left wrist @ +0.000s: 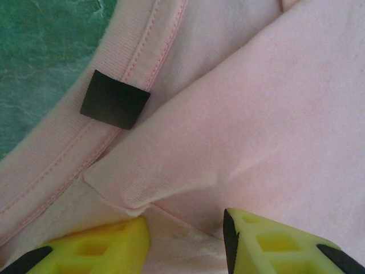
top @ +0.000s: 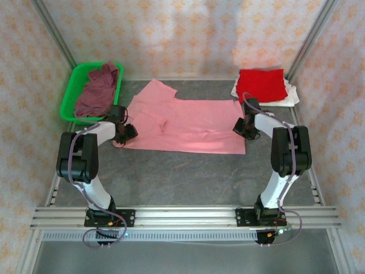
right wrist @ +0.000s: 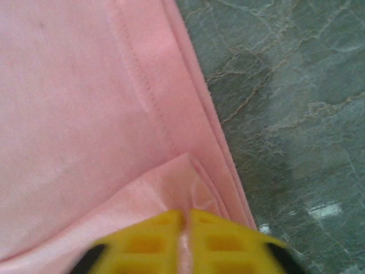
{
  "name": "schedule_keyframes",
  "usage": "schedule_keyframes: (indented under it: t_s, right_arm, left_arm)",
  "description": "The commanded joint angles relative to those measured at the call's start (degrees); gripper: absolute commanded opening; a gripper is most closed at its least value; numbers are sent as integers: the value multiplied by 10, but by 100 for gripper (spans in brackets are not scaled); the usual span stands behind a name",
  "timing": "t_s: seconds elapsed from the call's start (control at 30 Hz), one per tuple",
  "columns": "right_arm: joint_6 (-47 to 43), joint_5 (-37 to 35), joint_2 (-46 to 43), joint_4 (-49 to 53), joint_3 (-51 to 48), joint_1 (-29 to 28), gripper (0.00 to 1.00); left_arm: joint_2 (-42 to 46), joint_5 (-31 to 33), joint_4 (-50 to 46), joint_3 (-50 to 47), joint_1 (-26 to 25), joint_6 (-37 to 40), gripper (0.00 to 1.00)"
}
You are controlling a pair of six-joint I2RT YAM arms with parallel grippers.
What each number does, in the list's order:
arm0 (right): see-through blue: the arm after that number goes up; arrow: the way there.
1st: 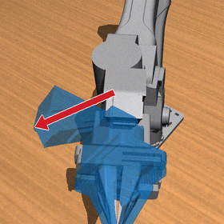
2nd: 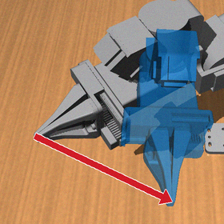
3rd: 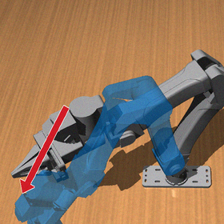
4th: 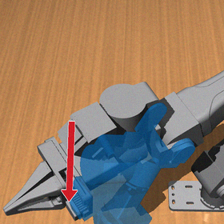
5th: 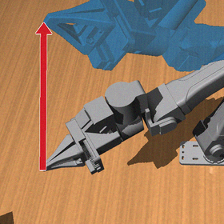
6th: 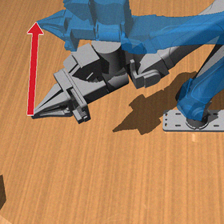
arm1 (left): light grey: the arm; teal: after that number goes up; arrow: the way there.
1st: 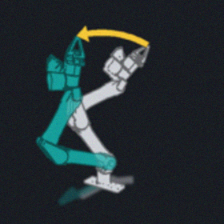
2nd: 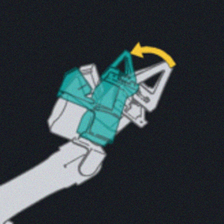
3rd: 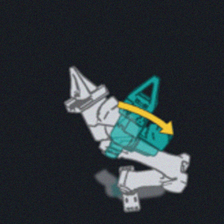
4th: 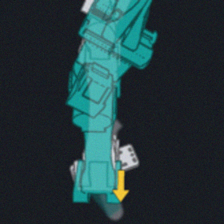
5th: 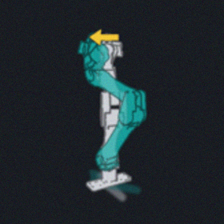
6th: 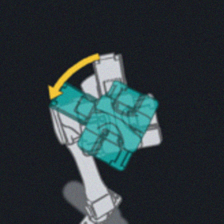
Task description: Fold and stack the t-shirts
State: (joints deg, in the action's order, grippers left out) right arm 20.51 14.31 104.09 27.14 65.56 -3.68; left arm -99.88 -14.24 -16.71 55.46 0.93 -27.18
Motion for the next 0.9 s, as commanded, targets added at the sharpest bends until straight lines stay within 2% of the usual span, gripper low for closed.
schedule_keyframes:
  t_s: [0.0, 0.07, 0.13, 0.2, 0.4, 0.53, 0.73, 0.87]
  right_arm:
    - [7, -20, -13, -11, -5, 5, 14]
    - [10, -16, -12, -18, -2, 5, 12]
    - [9, -16, -6, -22, 4, 5, 3]
    - [6, -14, 3, -20, 13, 5, 0]
    - [15, -57, 5, -23, 6, 6, 0]
    - [20, -54, -2, -21, -13, 7, 0]
    - [34, -36, -58, -29, -90, 7, 0]
    - [36, -33, -117, -28, -113, -4, 2]
  left_arm:
    - [-13, 22, -41, -27, 10, -4, 42]
    - [-14, 20, -41, -27, 10, -5, 42]
    - [-12, 19, -41, -29, 10, -7, 42]
    - [-9, 19, -40, -32, 10, -9, 42]
    - [8, 25, -43, -49, 11, -16, 42]
    - [23, 16, -41, -68, 13, -30, 41]
    - [104, -1, -43, -131, 13, -52, 41]
    - [147, 2, -61, -124, 11, -38, 43]
